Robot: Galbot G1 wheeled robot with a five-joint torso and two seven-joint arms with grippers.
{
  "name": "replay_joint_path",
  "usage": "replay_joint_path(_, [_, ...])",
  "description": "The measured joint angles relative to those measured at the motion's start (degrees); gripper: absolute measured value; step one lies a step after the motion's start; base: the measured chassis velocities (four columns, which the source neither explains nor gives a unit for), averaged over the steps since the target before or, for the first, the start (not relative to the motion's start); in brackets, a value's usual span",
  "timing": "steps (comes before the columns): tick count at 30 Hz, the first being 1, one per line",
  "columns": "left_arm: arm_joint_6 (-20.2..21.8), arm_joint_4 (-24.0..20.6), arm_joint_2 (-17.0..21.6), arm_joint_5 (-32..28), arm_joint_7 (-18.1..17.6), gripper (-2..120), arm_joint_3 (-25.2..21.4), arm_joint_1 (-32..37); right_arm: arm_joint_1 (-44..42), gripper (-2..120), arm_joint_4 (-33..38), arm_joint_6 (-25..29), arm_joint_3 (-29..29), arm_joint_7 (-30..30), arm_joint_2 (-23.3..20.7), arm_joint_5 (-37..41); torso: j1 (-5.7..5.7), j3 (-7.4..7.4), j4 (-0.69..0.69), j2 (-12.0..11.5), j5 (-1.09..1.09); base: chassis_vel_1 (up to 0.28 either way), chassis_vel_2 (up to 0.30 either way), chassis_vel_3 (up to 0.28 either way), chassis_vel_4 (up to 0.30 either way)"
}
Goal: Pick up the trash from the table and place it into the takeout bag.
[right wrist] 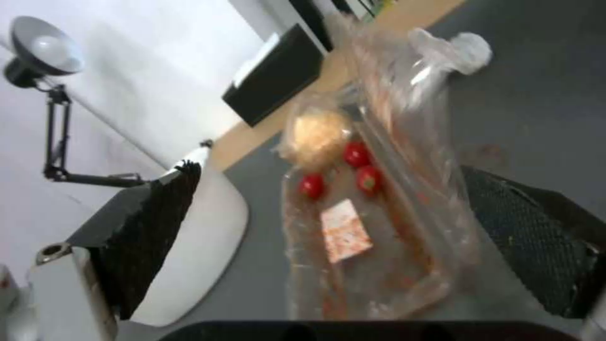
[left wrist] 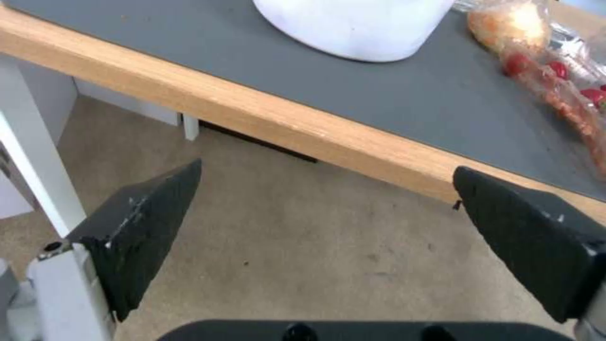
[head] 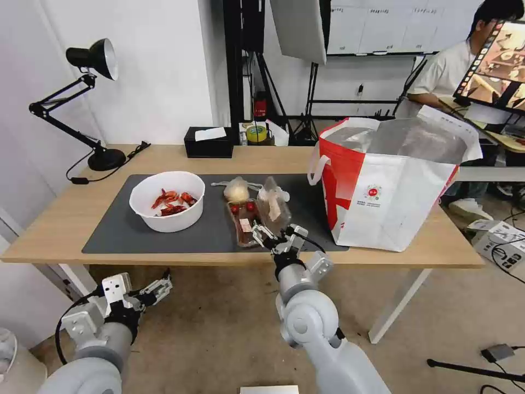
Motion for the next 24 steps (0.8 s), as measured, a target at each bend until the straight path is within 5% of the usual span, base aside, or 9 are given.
replay_joint_path(8, [0.0, -0.3, 0.0, 0.0, 0.0, 100, -0.3, 0.2, 4.4, 100, -1.0, -0.5, -1.4, -0.1, -0.5, 6.3, 0.0, 0.0, 0.0, 0.0, 0.0, 0.0, 0.0, 0.0, 0.0])
replay_joint_path(15, [-0.1, -0.6, 0.2, -0.1, 0.0, 100, -1.3, 0.4, 11.1, 100, -4.3, -2.8, -1.9, 7.0, 0.3, 21.9, 0.0, 0.0, 0.01, 0.0, -0.01, 0.0, 0.0, 0.0, 0.0])
replay_joint_path(24, [-0.1, -0.7, 0.5, -0.4, 0.0, 100, -1.9, 0.5, 15.9, 100, -5.4, -4.1, -2.4, 8.1, -2.2, 26.4, 0.0, 0.0, 0.0, 0.0, 0.01, 0.0, 0.0, 0.0, 0.0])
